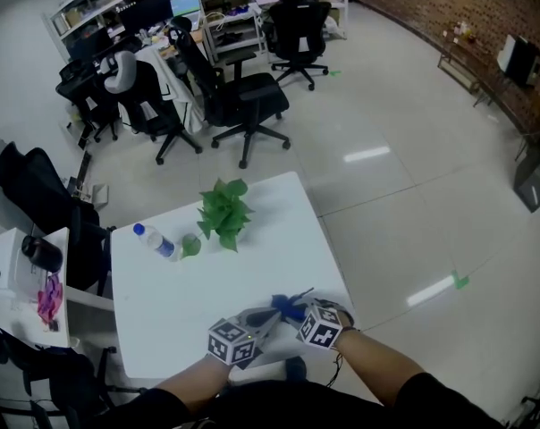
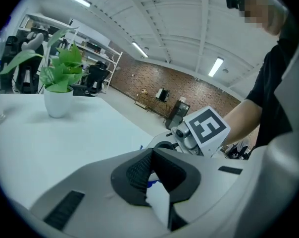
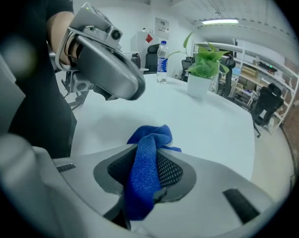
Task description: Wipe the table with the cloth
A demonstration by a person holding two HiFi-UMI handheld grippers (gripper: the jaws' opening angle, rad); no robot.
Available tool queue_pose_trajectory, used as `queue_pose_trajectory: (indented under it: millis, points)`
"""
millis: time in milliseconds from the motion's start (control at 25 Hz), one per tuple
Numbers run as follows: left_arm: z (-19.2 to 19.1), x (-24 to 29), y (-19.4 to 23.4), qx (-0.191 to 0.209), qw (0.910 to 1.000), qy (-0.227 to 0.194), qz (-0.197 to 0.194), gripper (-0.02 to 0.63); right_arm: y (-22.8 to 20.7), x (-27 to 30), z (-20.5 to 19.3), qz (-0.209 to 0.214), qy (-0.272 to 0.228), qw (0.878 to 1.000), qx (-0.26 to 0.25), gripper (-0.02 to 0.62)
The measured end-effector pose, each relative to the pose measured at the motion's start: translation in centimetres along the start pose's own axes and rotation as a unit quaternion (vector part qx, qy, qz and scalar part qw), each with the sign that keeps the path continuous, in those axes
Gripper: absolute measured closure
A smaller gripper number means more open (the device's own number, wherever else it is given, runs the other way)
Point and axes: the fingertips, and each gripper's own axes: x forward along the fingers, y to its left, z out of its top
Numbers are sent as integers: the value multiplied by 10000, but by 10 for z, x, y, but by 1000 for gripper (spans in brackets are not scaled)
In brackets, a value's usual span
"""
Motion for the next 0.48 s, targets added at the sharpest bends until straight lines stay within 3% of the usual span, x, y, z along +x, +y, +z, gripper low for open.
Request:
queue_pose_trajectory:
  millis: [200, 480]
  points:
    - [11, -45, 22, -151, 9988, -370, 276, 611, -4, -8, 27, -106, -436, 9979, 457, 494]
    - [21, -145, 84, -273, 9902, -945, 989, 611, -8, 6, 112, -187, -805, 9956, 448, 495]
